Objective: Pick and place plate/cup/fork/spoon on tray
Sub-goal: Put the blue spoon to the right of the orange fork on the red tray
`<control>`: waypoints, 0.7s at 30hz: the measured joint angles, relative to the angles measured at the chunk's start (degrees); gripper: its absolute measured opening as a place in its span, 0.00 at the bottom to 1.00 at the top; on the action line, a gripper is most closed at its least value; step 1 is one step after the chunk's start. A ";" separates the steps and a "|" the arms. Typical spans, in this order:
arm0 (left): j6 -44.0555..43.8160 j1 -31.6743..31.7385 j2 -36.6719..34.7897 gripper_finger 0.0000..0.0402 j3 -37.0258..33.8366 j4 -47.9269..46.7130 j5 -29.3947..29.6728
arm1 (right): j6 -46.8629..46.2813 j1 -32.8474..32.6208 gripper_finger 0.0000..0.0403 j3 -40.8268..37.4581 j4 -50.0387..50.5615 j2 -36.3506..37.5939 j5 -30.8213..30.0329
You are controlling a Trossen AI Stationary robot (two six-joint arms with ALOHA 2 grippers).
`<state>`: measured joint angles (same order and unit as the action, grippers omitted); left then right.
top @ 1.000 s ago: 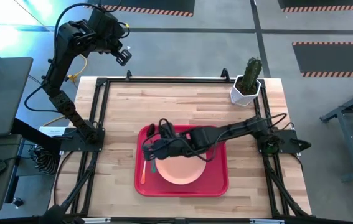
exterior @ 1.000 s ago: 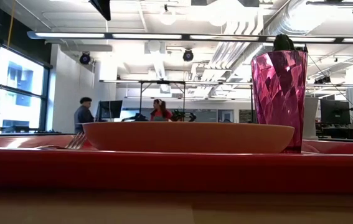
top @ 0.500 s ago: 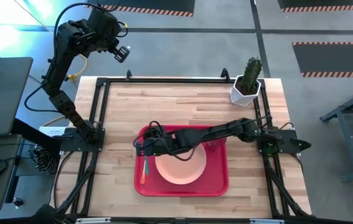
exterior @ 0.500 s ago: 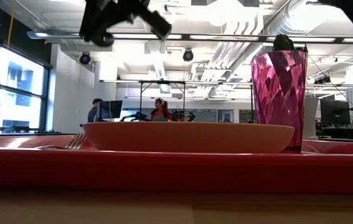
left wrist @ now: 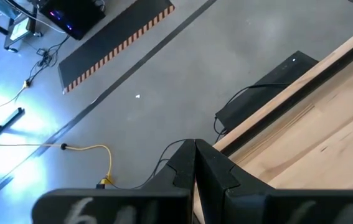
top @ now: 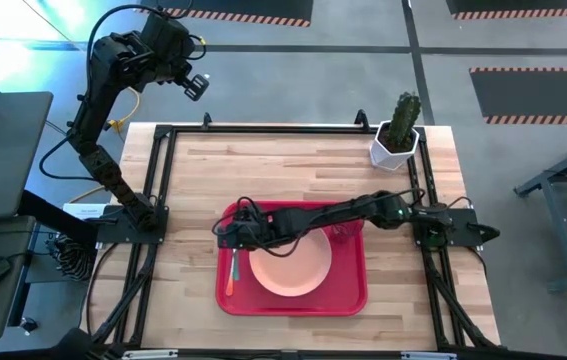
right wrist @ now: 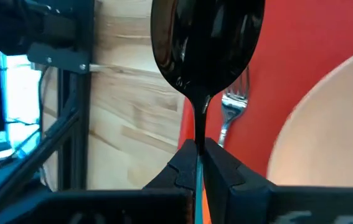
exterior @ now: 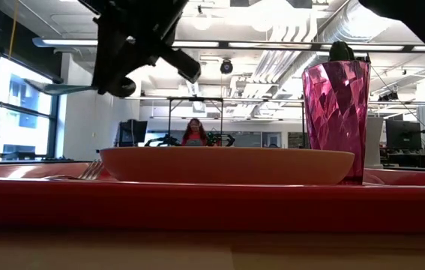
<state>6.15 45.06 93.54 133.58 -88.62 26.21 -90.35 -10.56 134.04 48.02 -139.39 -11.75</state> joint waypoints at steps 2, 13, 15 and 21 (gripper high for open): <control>0.02 -0.02 0.00 0.00 0.00 0.26 -0.15 | -0.90 0.08 0.00 0.06 0.22 -0.39 0.22; 0.02 -0.02 0.02 0.00 0.00 0.72 -0.19 | -3.55 0.19 0.00 -0.02 -1.46 -5.07 6.11; 0.02 0.00 0.02 0.00 0.00 0.74 -0.43 | -4.12 0.06 0.00 -0.02 -2.08 -5.69 6.91; 0.02 -0.02 0.02 0.00 0.00 1.03 -0.61 | -5.70 -0.47 0.00 0.00 -0.24 -6.20 8.57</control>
<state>6.17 45.04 93.56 133.58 -87.59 25.61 -96.05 -11.03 134.04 47.77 -145.59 -3.18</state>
